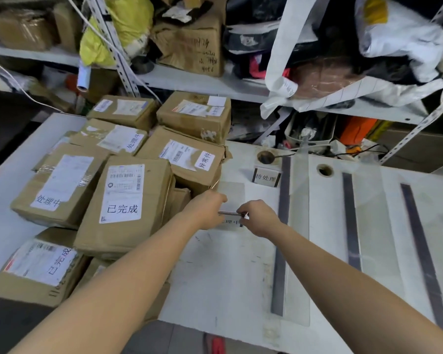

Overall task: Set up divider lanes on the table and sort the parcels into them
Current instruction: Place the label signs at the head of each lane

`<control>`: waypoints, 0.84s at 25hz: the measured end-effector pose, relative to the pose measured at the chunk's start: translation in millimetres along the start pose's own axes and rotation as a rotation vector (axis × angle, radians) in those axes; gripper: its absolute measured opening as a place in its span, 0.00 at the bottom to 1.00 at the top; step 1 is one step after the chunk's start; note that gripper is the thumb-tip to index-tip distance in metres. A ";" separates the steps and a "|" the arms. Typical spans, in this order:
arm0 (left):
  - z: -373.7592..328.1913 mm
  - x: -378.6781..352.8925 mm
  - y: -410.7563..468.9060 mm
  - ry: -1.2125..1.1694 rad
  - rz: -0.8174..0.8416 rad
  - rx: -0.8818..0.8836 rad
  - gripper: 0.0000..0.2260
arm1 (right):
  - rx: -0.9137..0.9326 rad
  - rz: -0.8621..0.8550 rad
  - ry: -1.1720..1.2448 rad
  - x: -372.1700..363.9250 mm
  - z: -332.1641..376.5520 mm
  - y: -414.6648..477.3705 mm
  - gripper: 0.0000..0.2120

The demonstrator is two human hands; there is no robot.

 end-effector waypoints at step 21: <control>-103.3 116.5 -16.0 -0.078 -0.237 -0.223 0.11 | 0.068 -0.347 0.177 174.2 -30.7 -55.4 0.04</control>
Point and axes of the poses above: each hand's wrist, its own y-axis towards the middle knuckle, its own x-axis out of the back of the hand, z = x × y, the point moved 7 cm from there along y, towards the middle knuckle, and after that the axes turned 15 degrees about -y, right-handed, at the moved point
